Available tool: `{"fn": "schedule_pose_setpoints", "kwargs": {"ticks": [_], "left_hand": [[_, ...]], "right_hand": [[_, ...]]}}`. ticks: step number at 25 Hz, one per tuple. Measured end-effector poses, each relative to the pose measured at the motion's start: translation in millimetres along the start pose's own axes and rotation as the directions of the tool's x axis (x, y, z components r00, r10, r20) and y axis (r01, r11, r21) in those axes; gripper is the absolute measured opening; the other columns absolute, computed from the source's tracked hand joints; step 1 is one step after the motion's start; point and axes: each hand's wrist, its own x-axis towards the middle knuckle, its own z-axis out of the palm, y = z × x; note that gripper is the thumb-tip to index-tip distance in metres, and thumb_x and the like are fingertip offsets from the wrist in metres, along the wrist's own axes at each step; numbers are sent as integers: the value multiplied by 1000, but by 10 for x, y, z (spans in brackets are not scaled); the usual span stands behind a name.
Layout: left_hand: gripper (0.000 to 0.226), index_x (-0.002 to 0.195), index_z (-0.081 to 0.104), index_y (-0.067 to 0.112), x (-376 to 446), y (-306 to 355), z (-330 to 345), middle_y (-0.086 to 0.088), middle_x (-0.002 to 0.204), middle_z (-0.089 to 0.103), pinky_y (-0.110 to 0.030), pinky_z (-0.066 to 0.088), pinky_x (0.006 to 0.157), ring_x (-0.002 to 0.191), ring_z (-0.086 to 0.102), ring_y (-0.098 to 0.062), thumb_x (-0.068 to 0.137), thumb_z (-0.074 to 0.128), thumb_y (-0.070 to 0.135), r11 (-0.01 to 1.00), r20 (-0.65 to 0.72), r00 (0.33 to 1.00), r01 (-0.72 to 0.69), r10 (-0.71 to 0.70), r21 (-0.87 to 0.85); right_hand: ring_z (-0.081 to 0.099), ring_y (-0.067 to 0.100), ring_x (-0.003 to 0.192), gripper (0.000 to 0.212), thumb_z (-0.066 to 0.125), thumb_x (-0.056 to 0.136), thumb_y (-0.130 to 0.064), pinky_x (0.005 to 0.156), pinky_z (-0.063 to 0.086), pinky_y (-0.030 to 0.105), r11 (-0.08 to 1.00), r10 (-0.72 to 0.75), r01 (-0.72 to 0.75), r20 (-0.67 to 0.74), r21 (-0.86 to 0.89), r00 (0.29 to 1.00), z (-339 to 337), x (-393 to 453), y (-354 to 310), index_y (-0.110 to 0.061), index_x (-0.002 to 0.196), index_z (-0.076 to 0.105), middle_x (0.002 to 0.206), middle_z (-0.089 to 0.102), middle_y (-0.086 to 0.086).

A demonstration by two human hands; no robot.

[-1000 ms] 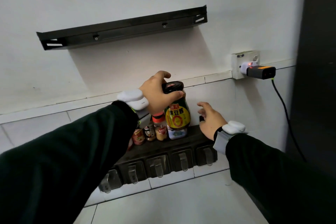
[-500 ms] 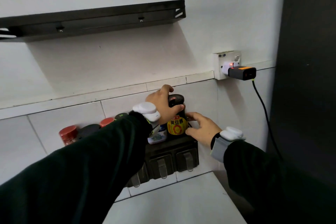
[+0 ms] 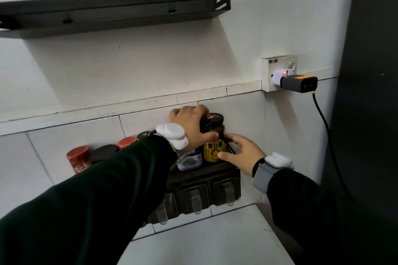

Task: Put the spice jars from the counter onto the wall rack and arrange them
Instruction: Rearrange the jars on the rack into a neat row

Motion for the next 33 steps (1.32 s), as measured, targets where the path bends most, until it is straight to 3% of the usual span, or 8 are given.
{"fn": "schedule_pose_setpoints", "kwargs": {"ticks": [4, 7, 11, 13, 15, 21, 28, 33], "left_hand": [[65, 130, 44, 33, -122, -100, -68, 7, 134, 53, -48, 18, 109, 132, 37, -18, 72, 66, 53, 999, 40, 998, -43, 42, 23], [81, 141, 29, 35, -280, -172, -144, 10, 149, 38, -52, 9, 113, 143, 22, -16, 71, 64, 56, 997, 101, 995, -32, 25, 70], [83, 141, 31, 29, -788, -385, -235, 2, 148, 36, -48, 20, 110, 138, 31, -22, 67, 59, 55, 997, -56, 997, 60, -58, 49], [75, 137, 38, 29, -1106, -525, -241, -3, 145, 38, -47, 28, 106, 132, 36, -28, 68, 60, 50, 997, -66, 995, 72, -69, 37], [67, 133, 42, 30, -1401, -649, -254, -6, 144, 35, -46, 31, 104, 131, 36, -31, 71, 61, 47, 995, 12, 997, 80, -81, 54], [63, 137, 40, 28, -2041, -963, -413, -3, 144, 34, -43, 31, 109, 132, 36, -28, 79, 62, 41, 967, 163, 960, 203, -228, 157], [70, 141, 34, 27, -2308, -1137, -497, -1, 142, 39, -41, 35, 109, 132, 36, -25, 78, 62, 39, 956, 226, 935, 240, -275, 171], [57, 134, 43, 25, -2118, -1197, -620, -3, 138, 46, -41, 39, 106, 128, 41, -26, 82, 60, 43, 962, 270, 931, 204, -248, 179]], "right_hand": [[45, 21, 132, 60, 72, 84, -22, 101, 32, 21, 999, 8, -9, -17, -40, 1000, 27, -4, -26, -17, 139, 47, 142, 50, 7], [48, 25, 128, 57, 71, 83, -24, 105, 37, 29, 992, 3, -11, -65, -124, 998, 39, -47, -73, -17, 136, 50, 137, 53, 9], [53, 32, 111, 33, 70, 82, -25, 91, 46, 41, 957, -110, 39, -235, -288, 966, 131, -184, -199, -17, 112, 61, 114, 60, 10], [53, 31, 110, 22, 65, 84, -24, 88, 42, 39, 923, -138, 52, -200, -382, 970, 234, -293, -328, -18, 105, 63, 112, 60, 7], [53, 29, 112, 21, 60, 86, -23, 88, 38, 36, 881, -188, 114, -118, -459, 975, 352, -407, -446, -21, 107, 63, 115, 60, 5], [45, 21, 126, 38, 49, 92, -27, 108, 29, 38, 733, -232, 272, 147, -623, 962, 710, -696, -751, -28, 129, 54, 133, 53, -1], [43, 21, 130, 46, 48, 91, -22, 114, 25, 43, 684, -130, 232, 198, -692, 972, 748, -782, -896, -31, 136, 45, 139, 49, -2], [45, 22, 128, 40, 47, 92, -24, 112, 26, 43, 671, -77, 186, 182, -718, 980, 766, -714, -983, -30, 131, 52, 137, 50, 0]]}}
